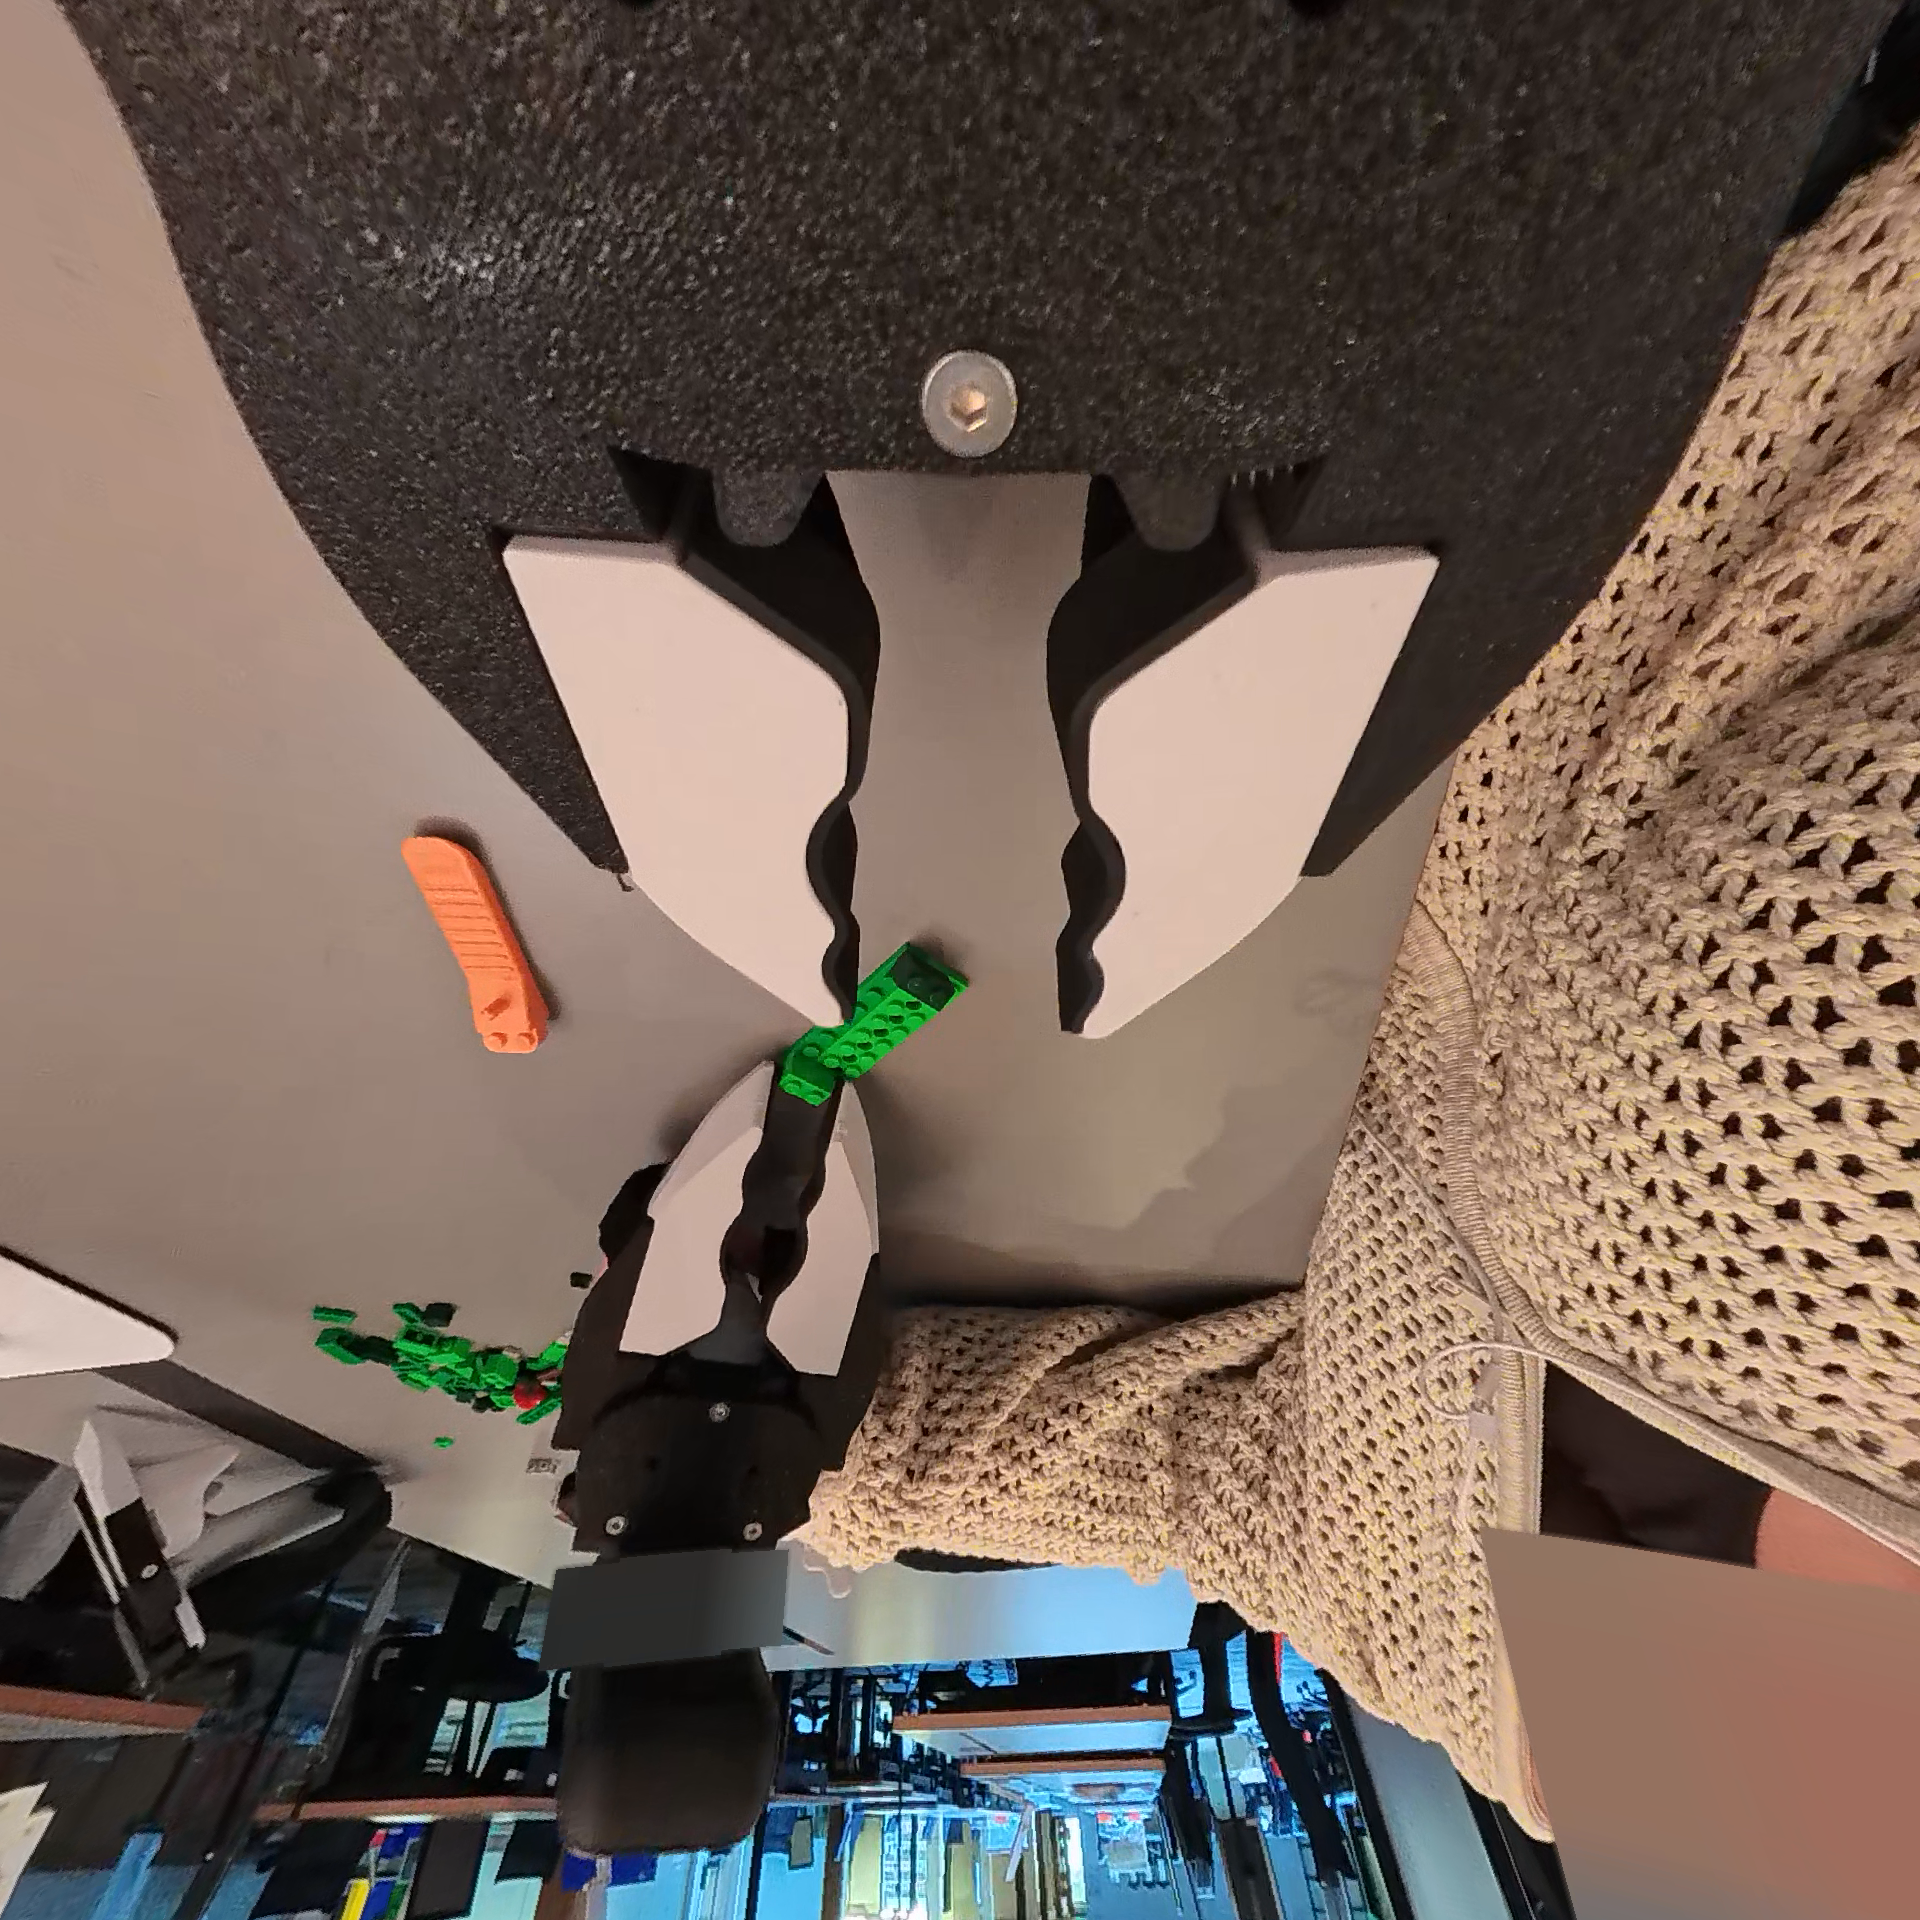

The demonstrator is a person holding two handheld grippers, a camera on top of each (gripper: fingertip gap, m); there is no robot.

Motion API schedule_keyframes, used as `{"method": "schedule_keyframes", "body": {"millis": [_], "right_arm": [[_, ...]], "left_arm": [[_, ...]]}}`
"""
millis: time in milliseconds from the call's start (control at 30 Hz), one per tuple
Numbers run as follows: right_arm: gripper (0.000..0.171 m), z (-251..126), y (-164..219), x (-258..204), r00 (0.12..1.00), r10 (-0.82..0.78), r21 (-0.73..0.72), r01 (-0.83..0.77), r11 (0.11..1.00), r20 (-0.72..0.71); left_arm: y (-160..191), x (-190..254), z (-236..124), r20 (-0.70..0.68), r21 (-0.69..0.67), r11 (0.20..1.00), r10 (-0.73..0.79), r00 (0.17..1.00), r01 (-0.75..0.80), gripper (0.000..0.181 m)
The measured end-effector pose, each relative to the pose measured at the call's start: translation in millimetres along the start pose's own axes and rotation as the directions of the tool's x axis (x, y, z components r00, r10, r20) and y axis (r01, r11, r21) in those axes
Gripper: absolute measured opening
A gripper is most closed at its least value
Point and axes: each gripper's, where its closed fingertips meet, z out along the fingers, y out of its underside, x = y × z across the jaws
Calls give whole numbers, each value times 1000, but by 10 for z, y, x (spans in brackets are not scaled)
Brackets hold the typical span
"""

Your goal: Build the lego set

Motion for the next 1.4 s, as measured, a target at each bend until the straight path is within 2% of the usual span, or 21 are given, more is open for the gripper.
{"method": "schedule_keyframes", "body": {"millis": [1167,1300,1400], "right_arm": [[36,43,19,34,1000,-14,-19,14,1000,-27],[36,52,22,78,996,-54,-32,52,998,-73],[37,79,12,105,981,-140,-64,133,989,-133]], "left_arm": [[-16,-51,-42,23,24,999,-33,999,33,16],[-35,-62,-59,26,43,998,-41,999,40,16],[-59,-80,-83,31,66,997,-53,998,51,16]]}}
